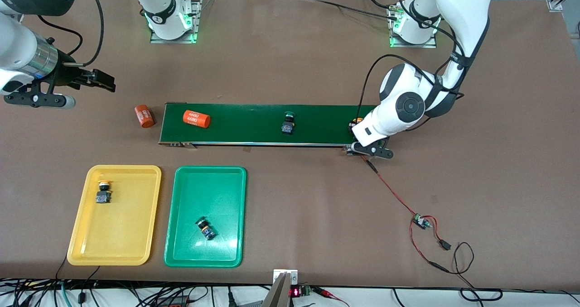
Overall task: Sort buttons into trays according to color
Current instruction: 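Carry the orange-capped button with the left gripper onto the belt end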
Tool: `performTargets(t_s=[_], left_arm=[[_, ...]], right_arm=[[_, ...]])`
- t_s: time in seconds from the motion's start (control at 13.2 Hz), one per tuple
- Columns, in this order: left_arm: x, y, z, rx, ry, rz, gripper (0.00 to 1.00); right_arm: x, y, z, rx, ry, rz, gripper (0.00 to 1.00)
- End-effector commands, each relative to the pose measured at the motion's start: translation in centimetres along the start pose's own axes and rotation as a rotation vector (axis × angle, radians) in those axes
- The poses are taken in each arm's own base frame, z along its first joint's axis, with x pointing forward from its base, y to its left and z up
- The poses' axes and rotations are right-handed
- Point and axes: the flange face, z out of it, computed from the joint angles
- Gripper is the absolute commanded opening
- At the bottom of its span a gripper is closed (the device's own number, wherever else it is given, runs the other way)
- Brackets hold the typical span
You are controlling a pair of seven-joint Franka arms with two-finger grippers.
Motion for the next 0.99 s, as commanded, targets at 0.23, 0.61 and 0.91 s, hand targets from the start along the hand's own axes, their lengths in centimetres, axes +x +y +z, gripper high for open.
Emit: performTargets(t_s=[0.23,0.61,0.91], left_arm=[[-0.3,1.0,-0.3,-0.007,-0.003,-0.019,0.03],[-0.4,1.5,-1.6,-0.008,0.019,0.005,1.00],[-0.1,-1.6,-8.5,-0.007,0.099,-0.047,1.00]], right_arm=[[-0.3,0.3,-0.3,0.014,-0.036,0.018,1.00],[1.5,0.0,0.4,0.023,0.021,0.018,1.00],[1.7,-0.3,-0.4,0.029,0.071,0.038,1.00]])
